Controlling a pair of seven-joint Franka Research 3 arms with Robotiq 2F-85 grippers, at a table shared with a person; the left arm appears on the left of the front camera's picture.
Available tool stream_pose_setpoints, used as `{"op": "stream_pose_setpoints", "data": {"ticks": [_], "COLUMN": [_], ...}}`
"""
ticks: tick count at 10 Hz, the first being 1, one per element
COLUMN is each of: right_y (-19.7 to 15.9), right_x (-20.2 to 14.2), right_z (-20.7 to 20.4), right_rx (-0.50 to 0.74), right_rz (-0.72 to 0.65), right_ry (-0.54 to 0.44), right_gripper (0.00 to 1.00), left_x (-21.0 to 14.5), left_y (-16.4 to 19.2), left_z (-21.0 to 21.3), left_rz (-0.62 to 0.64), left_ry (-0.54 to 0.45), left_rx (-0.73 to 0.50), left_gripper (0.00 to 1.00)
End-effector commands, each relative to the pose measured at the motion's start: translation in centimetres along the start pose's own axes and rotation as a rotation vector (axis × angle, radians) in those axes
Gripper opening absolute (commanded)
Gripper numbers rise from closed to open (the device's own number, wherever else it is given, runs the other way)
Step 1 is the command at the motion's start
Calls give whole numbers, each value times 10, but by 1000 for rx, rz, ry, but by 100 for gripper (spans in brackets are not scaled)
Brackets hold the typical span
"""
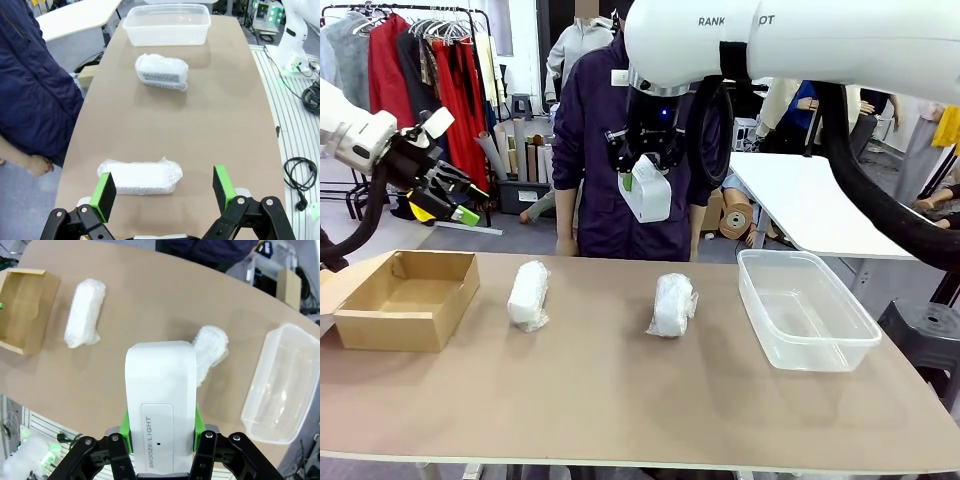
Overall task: Separate and place wrapped and unwrapped clocks.
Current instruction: If the picked Digital clock is wrapped, place it in the Package Box ; if not, place it in the Organizing box.
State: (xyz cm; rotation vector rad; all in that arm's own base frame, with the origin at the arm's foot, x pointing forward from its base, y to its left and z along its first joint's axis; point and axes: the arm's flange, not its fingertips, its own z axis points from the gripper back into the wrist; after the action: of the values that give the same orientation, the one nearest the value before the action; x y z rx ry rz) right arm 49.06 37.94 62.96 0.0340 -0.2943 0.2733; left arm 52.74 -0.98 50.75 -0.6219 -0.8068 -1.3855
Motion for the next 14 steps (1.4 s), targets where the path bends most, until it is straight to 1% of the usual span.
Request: {"op": "stream_pose_setpoints", "data": {"ticks": [1,2,3,4,5,7,8,9,10,11,12,13,14], "right_y": [-11,-25,-31,-49,-60,-90,-100,-116,-126,-131,-143,-153,-178], "right_x": [-7,-15,-26,-32,-43,-55,-63,-70,-82,-90,-97,-104,-110], "right_z": [15,23,26,30,25,18,8,-2,-17,-19,-17,-28,-35], "right_rx": [46,36,53,70,80,91,91,114,103,93,69,77,75], "right_rz": [28,18,-11,-20,-75,-104,-123,-136,-175,-170,-149,-173,-213], "right_ry": [14,18,9,-8,-37,-23,-44,-23,-52,-84,-90,-82,-74], "right_gripper": [0,0,0,0,0,0,0,0,0,0,0,0,0], "left_x": [2,2,2,2,2,2,2,2,2,2,2,2,2], "left_y": [-2,-2,-2,-2,-2,-2,-2,-2,-2,-2,-2,-2,-2], "left_z": [1,1,1,1,1,1,1,1,1,1,1,1,1], "left_rz": [1,1,1,1,1,1,1,1,1,1,1,1,1], "left_ry": [-7,-7,-7,-7,-7,-7,-7,-7,-7,-7,-7,-7,-7], "left_rx": [2,2,2,2,2,2,2,2,2,2,2,2,2], "left_gripper": [100,100,100,100,100,100,100,100,100,100,100,100,100]}}
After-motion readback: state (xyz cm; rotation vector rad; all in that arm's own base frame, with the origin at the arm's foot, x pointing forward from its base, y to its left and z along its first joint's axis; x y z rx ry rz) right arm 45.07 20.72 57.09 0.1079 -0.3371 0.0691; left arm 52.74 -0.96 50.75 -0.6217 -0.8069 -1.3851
